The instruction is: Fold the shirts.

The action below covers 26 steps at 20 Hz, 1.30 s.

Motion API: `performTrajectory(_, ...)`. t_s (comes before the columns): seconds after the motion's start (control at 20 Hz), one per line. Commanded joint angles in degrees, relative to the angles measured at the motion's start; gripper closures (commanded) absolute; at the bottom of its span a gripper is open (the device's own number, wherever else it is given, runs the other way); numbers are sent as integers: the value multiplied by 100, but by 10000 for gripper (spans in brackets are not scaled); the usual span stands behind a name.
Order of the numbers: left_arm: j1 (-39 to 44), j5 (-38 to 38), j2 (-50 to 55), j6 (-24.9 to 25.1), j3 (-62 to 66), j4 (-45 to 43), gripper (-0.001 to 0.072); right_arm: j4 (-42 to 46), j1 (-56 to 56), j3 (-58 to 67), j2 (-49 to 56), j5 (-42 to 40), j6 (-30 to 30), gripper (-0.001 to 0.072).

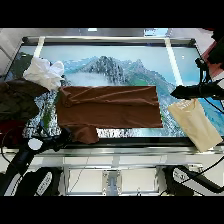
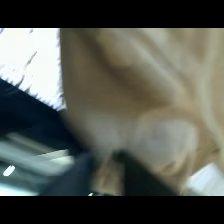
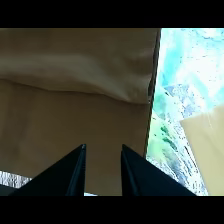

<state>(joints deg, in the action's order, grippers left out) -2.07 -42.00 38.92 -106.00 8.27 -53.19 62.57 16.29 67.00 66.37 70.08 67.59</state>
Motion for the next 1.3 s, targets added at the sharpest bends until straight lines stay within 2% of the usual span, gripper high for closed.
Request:
performTrajectory(0.0,-4,-81,94,256,22,498,693,31,2,2,-2,199,4,428)
performTrajectory(0.2,-4,-203,94,256,24,483,693,138,2,-179,0,446,42,427)
performTrajectory(0.3,-4,-289,94,258,24,494,693,330,2,-774,0,503,365,415)
performTrajectory(0.35,-4,-341,94,286,24,494,693,304,13,-1182,0,463,577,318)
performTrajectory(0.4,-4,-365,94,374,24,496,693,138,61,-1670,4,382,726,262)
performTrajectory(0.6,-4,-385,94,407,24,496,693,-1270,588,-3209,4,420,739,263)
performTrajectory(0.85,-4,-323,94,407,24,479,693,-1519,1123,-3869,4,-199,769,264)
performTrajectory(1.05,-4,-240,94,407,24,479,693,-1843,1121,-3954,7,-1237,1307,266)
performTrajectory(1.25,-4,-238,94,407,24,479,693,-1847,1121,-3954,7,-1663,1432,268)
